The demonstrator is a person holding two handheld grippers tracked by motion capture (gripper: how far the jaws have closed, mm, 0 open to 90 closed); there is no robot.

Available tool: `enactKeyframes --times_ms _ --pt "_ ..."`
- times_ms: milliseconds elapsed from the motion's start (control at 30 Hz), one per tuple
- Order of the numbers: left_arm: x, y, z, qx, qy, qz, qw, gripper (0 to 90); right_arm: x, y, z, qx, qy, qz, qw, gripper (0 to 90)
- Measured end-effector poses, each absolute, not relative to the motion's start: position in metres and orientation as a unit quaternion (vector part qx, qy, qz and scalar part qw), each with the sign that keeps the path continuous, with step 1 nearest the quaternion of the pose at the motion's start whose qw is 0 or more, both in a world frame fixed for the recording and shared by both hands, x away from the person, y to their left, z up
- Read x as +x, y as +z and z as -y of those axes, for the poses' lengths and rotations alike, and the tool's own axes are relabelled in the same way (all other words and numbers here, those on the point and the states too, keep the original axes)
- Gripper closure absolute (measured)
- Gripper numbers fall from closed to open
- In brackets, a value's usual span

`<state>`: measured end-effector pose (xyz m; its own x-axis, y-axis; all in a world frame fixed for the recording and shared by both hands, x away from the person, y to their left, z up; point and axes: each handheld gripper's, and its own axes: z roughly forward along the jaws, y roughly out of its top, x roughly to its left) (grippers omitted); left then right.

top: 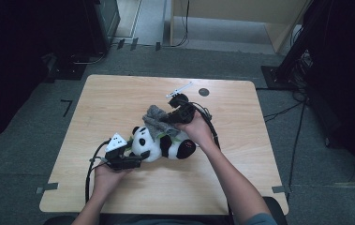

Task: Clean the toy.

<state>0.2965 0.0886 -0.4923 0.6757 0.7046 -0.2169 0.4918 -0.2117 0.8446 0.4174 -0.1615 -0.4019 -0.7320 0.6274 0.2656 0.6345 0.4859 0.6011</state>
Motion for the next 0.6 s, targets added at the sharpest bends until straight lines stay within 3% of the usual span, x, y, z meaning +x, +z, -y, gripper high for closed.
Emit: enactKeyframes --times_ms 200,600 --pt "0.297 -0.492 -0.089 0.769 0.106 -0.39 0.495 21.5 0.423 -0.401 0.172 -0.378 -0.358 0.854 0.003 74.4" --pt "0.297 -0.492 -0.089 0.77 0.105 -0.39 0.494 21.4 0.425 -0.394 0.204 -0.4 -0.347 0.847 -0.044 75.3"
